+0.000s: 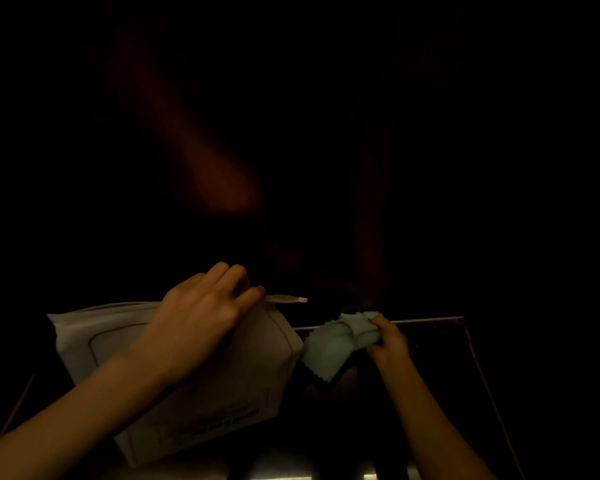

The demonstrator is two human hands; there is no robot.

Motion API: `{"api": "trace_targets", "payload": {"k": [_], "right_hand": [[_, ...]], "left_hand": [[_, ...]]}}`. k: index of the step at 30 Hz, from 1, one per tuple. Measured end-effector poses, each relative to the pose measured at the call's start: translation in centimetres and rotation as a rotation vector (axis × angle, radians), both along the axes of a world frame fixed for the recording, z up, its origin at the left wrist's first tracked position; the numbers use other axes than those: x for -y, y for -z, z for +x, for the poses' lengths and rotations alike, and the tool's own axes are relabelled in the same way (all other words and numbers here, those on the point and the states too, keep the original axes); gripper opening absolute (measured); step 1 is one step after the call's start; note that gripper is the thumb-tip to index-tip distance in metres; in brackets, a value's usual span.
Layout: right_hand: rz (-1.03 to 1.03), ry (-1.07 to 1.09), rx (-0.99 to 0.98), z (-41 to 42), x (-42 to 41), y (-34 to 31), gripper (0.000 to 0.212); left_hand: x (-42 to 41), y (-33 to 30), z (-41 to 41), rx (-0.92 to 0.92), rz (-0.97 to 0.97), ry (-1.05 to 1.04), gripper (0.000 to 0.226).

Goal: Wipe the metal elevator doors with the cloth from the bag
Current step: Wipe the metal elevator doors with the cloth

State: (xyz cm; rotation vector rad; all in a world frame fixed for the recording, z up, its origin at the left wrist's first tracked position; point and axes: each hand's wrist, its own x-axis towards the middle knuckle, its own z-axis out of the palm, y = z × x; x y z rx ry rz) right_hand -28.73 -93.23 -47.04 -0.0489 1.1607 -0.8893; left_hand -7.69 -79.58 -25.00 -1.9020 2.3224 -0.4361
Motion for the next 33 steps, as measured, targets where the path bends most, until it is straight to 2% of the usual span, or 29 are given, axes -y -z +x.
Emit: {"api": "trace_targets", "payload": {"k": [2, 4, 6, 8, 12, 15, 18, 20, 23, 25, 27, 33], "right_hand": [[0.009, 0.105, -0.033, -0.5, 0.2, -0.5, 0.026], [0.04, 0.264, -0.122, -1.7, 0.6, -0.7, 0.013], [0.049, 0.316, -0.188, -1.9, 0.7, -0.6, 0.02], [0.036, 0.196, -0.133, -0.5, -0.1, -0.7, 0.008], [0.054, -0.024, 0.038, 4.8, -2.9, -0.3, 0.022], [0.064, -0.019, -0.013, 5.9, -3.1, -0.6, 0.018], [0.045, 0.074, -0.147, 4.2, -2.0, -0.7, 0.032], [0.038, 0.118, -0.129, 3.9, -1.8, -0.7, 0.035], [0.046, -0.031, -0.069, 7.2, -3.5, -1.4, 0.016], [0.016, -0.149, -0.016, 10.8, -5.2, -1.3, 0.027], [0.032, -0.23, -0.025, 14.1, -6.6, -1.6, 0.027], [0.04, -0.272, -0.088, 16.1, -6.6, -1.5, 0.022]], "left_hand": [[-0.8, 0.3, 1.1, -0.006, 0.016, -0.009, 0.058], [-1.3, 0.6, 2.1, -0.009, 0.033, -0.019, 0.057], [-1.8, 0.9, 3.1, -0.02, 0.058, -0.05, 0.055], [-2.0, 1.3, 4.1, -0.068, 0.102, -0.113, 0.05], [-3.1, 2.0, 6.3, -0.14, 0.116, -0.212, 0.037], [-4.2, 2.7, 8.3, -0.16, 0.146, -0.279, 0.031], [-5.7, 3.6, 10.3, -0.189, 0.169, -0.348, 0.03], [-6.5, 4.2, 11.4, -0.206, 0.175, -0.401, 0.032], [-7.2, 5.2, 12.5, -0.256, 0.198, -0.448, 0.035], [-7.9, 5.5, 13.2, -0.264, 0.211, -0.457, 0.034], [-8.4, 5.7, 13.7, -0.254, 0.207, -0.465, 0.033], [-9.1, 5.7, 14.8, -0.247, 0.196, -0.491, 0.031]]}}
